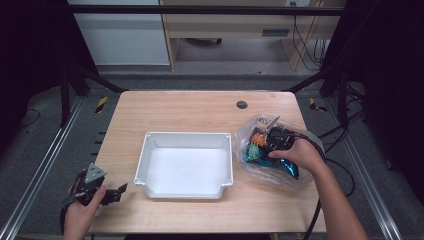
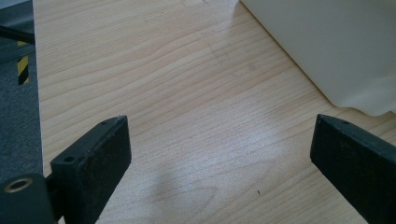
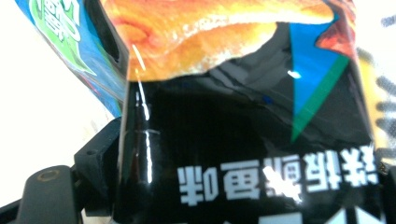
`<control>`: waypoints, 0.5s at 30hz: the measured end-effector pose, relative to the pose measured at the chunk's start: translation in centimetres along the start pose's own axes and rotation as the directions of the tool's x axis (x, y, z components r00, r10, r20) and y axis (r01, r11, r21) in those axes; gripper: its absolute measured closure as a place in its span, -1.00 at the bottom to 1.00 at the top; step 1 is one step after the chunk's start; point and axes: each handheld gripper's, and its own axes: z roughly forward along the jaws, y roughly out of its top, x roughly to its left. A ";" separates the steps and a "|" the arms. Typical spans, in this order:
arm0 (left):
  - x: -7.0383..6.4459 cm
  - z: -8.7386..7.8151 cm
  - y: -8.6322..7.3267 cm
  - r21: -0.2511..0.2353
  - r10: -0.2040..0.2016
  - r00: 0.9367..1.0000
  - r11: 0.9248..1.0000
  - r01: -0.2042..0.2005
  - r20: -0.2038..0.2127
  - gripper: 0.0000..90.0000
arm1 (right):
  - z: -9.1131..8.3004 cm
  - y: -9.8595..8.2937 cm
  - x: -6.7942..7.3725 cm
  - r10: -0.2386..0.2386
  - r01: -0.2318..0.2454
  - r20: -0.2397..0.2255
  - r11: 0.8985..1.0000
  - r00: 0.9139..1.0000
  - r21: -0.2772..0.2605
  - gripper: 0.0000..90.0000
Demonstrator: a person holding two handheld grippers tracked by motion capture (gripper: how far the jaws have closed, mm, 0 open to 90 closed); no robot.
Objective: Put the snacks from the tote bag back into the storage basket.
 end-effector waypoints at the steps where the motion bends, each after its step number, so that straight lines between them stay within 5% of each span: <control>1: 0.0 0.0 0.0 0.000 -0.001 1.000 1.000 0.001 0.000 -0.89 | 0.0 0.0 0.0 -0.007 0.007 0.000 1.000 1.000 0.000 -0.61; 15: 0.0 0.0 0.0 0.002 0.001 1.000 1.000 -0.001 0.001 -0.89 | -0.4 0.2 0.3 -0.008 0.008 0.009 1.000 1.000 0.030 -0.47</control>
